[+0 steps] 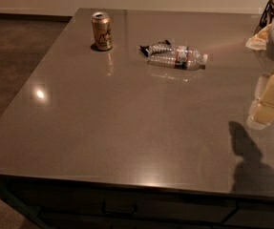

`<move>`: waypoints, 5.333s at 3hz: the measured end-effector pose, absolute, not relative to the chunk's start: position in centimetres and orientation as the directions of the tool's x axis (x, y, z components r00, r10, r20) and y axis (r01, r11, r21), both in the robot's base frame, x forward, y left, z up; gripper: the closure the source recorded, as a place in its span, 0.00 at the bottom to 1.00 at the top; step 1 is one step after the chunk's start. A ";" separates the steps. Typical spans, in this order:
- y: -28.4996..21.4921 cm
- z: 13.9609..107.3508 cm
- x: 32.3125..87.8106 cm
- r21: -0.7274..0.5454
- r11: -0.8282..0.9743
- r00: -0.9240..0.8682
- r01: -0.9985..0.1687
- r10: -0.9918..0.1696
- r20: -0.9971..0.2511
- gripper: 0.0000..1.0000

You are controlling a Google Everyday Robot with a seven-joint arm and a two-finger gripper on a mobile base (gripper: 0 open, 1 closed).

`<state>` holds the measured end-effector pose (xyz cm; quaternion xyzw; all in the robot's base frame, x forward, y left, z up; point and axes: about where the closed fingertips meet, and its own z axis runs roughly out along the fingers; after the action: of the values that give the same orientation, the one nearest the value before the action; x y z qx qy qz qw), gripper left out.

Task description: Move orange can near rxbar chocolate

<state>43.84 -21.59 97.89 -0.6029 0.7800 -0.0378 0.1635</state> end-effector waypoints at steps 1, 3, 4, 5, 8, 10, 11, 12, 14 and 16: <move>-21.6 97.9 43.8 -0.256 0.270 -0.220 -0.928 -0.953 -0.209 0.00; -16.4 98.4 51.4 -0.272 0.332 -0.237 -0.903 -0.914 -0.329 0.00; -11.8 98.1 58.7 -0.280 0.416 -0.285 -0.865 -0.868 -0.408 0.00; -8.4 97.3 64.1 -0.267 0.518 -0.344 -0.813 -0.796 -0.497 0.00; 3.5 93.3 77.4 -0.174 0.726 -0.415 -0.665 -0.553 -0.723 0.00; 9.9 91.8 82.9 -0.152 0.737 -0.407 -0.659 -0.519 -0.751 0.00; 11.6 90.8 84.6 -0.145 0.727 -0.413 -0.671 -0.529 -0.742 0.00; 11.8 90.1 86.0 -0.137 0.726 -0.426 -0.674 -0.533 -0.731 0.16; 10.8 91.7 86.5 -0.127 0.734 -0.418 -0.667 -0.510 -0.752 0.62; 6.5 93.1 86.1 -0.113 0.769 -0.437 -0.630 -0.471 -0.766 1.00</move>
Offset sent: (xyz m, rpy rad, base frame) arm 0.0669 0.0517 0.0058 0.1176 -0.0490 -0.0231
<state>86.07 6.45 93.14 -0.3266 0.8423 0.0950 0.4181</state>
